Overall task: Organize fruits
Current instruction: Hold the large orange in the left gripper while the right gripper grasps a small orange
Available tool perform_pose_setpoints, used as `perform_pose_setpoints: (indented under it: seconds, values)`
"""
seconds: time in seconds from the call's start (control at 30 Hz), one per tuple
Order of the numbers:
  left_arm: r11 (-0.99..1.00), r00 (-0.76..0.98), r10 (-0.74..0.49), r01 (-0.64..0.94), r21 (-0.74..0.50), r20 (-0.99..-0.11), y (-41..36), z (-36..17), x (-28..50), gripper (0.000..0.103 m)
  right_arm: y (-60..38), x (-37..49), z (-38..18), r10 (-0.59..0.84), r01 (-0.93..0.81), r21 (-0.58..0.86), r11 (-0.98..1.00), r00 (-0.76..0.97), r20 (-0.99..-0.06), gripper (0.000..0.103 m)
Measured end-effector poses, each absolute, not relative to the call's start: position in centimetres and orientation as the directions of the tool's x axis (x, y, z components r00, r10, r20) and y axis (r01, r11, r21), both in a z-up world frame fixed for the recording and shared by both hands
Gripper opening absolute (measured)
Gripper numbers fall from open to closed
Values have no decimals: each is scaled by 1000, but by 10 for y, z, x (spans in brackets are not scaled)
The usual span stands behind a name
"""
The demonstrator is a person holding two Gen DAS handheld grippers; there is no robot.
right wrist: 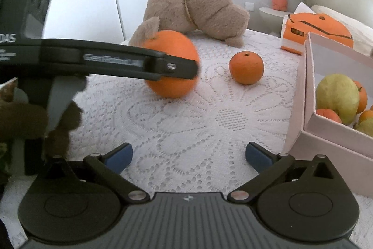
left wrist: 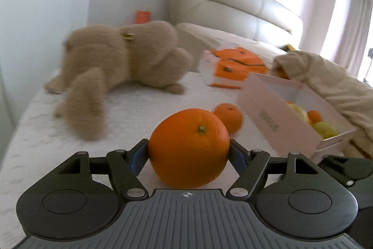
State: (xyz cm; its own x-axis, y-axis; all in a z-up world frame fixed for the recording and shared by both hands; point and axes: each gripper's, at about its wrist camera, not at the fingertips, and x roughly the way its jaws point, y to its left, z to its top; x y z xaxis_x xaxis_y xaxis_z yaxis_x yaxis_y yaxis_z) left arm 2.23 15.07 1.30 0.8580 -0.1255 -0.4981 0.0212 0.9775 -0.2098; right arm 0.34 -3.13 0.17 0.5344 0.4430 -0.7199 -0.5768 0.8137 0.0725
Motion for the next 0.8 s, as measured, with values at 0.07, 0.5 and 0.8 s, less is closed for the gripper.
perform_pose_setpoints:
  seconds: [0.07, 0.5, 0.8]
  values:
    - [976, 883, -78, -26, -215, -462, 161, 16, 14, 76, -27, 2, 1, 424, -585, 42, 810, 535, -731, 103]
    - [965, 938, 8, -98, -242, -347, 185, 20, -6, 61, -11, 10, 11, 372, -597, -12, 802, 516, -771, 97]
    - [953, 896, -146, 13, -303, -418, 186, 12, 1, 77, 4, 15, 15, 326, -599, -82, 797, 540, -776, 94]
